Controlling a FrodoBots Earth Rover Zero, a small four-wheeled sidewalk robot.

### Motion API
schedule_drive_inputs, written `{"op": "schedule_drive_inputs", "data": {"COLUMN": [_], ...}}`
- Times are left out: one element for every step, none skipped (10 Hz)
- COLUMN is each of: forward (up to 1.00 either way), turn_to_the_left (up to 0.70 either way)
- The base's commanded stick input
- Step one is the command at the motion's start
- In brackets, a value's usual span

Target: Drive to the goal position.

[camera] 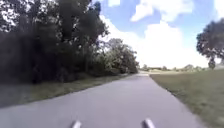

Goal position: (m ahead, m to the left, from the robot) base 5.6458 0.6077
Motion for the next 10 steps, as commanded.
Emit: {"op": "schedule_drive_inputs", "data": {"forward": [0.7, 0.7, 0.7, 0.7, 0.7, 0.7, 0.7, 0.7, 0.7, 0.7], "turn_to_the_left": [0.0, 0.0, 0.0, 0.0, 0.0, 0.0, -0.05, -0.1, -0.15, -0.2]}}
